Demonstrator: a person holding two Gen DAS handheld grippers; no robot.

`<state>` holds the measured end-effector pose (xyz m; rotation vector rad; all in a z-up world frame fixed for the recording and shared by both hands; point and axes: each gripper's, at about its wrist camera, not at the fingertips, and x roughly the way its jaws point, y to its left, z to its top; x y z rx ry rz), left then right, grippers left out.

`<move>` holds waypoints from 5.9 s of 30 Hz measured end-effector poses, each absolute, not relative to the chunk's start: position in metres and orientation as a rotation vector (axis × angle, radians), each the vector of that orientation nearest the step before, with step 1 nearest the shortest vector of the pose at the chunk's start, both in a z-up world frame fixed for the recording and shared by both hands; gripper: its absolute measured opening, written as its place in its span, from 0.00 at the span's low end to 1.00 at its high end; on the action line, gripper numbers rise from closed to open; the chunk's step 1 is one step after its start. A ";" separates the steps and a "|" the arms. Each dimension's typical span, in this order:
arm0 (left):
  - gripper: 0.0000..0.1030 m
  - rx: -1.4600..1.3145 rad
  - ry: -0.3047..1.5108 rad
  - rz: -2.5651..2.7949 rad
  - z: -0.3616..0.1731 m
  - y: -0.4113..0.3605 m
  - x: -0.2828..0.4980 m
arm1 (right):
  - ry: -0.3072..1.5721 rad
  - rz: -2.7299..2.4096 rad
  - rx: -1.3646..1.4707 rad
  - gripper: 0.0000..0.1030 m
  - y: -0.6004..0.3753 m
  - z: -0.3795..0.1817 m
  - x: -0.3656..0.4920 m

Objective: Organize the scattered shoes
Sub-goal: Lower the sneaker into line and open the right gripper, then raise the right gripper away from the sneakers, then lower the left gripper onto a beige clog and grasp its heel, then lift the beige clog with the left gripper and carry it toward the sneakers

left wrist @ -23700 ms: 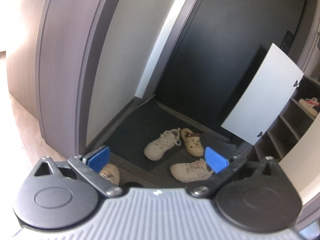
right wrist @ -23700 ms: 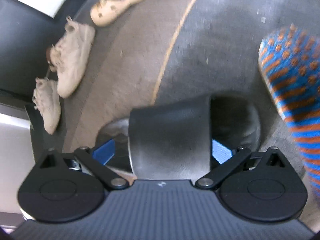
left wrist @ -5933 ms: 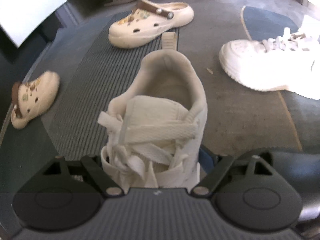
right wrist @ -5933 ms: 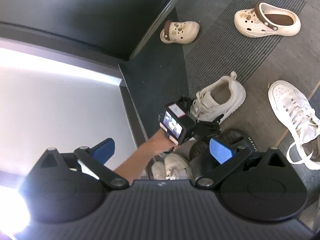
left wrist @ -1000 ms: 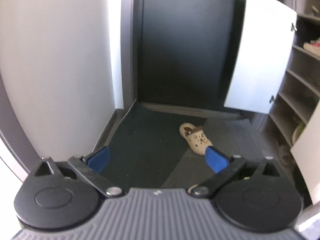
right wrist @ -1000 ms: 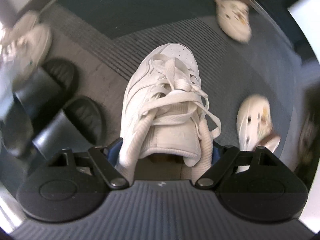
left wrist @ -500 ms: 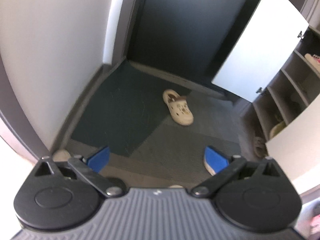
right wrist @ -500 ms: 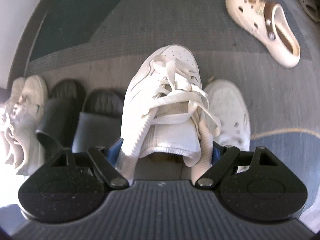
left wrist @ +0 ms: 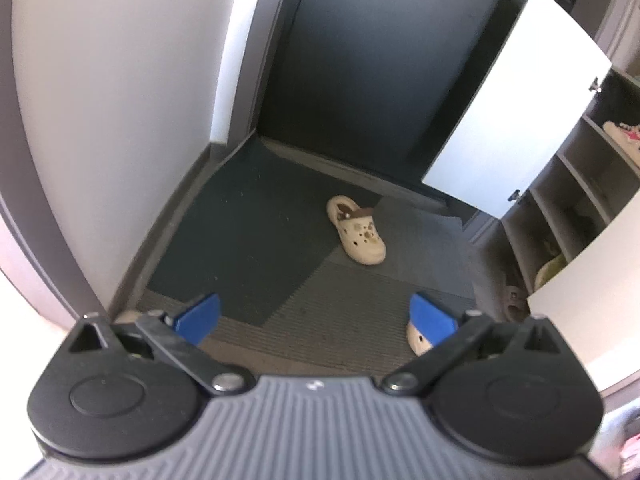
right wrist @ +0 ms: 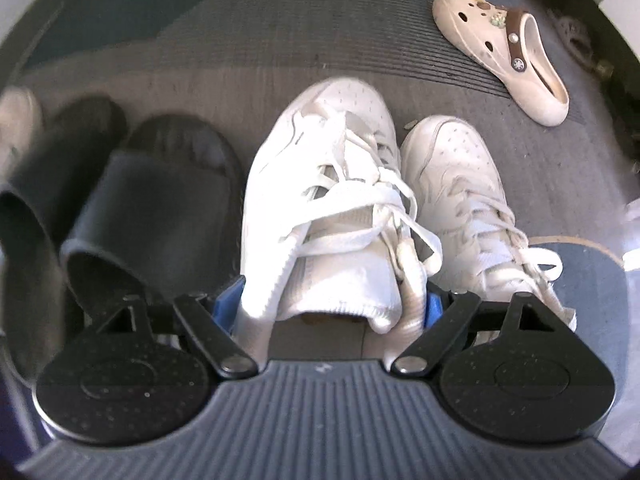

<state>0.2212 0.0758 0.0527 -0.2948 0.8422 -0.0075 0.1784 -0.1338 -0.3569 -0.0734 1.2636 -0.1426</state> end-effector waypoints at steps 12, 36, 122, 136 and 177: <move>1.00 -0.302 0.832 -0.034 0.058 0.067 0.216 | 1.271 -0.081 0.082 0.85 -0.143 -0.349 0.180; 1.00 -0.286 0.886 -0.094 0.045 0.035 0.203 | 0.773 -0.213 0.544 0.86 -0.237 -0.279 0.114; 0.98 0.402 0.479 -0.398 -0.154 -0.066 0.405 | 0.819 0.279 0.162 0.80 -0.239 -0.200 0.269; 0.94 0.456 0.508 -0.444 -0.334 -0.119 0.640 | 1.126 0.360 0.338 0.80 -0.234 -0.320 0.256; 0.24 0.223 0.657 -0.423 -0.316 -0.073 0.646 | 1.007 0.101 0.380 0.80 -0.293 -0.324 0.235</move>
